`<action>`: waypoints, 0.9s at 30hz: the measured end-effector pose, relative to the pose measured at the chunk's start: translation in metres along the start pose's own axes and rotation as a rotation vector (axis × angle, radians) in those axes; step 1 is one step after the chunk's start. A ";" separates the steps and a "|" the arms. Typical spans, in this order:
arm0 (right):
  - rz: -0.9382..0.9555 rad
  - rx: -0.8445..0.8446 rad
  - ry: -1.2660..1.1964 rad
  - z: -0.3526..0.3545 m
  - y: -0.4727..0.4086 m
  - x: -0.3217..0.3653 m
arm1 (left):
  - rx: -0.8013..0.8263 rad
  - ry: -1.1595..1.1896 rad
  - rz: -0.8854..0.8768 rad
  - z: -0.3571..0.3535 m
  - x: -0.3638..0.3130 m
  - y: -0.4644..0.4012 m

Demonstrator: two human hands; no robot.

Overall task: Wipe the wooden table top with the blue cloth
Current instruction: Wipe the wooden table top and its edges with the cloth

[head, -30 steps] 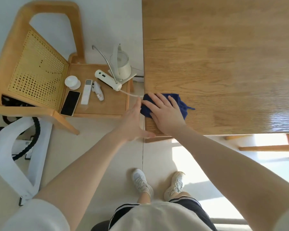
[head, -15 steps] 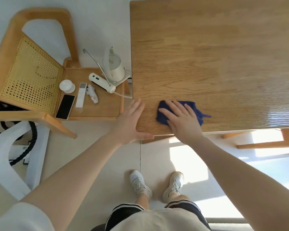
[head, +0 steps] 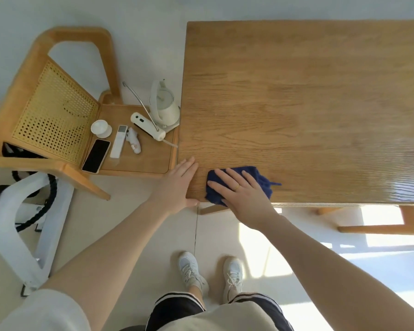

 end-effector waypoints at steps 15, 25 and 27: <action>-0.164 0.019 -0.189 0.008 -0.108 -0.023 | -0.226 0.129 0.077 0.075 0.025 -0.040; -0.376 -0.053 -0.163 0.011 -0.324 -0.094 | -0.172 0.214 -0.009 0.186 0.138 -0.202; -0.409 -0.037 -0.152 0.013 -0.364 -0.112 | -0.123 0.190 -0.054 0.209 0.154 -0.238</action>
Point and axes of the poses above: each hand's wrist, its own y-axis away from the middle knuckle, its own z-axis out of the back of the hand, x = y × z, the point moved 4 cm from there along -y, towards the middle knuckle, and after that the axes turned 5 degrees about y, right-handed, at the moved point
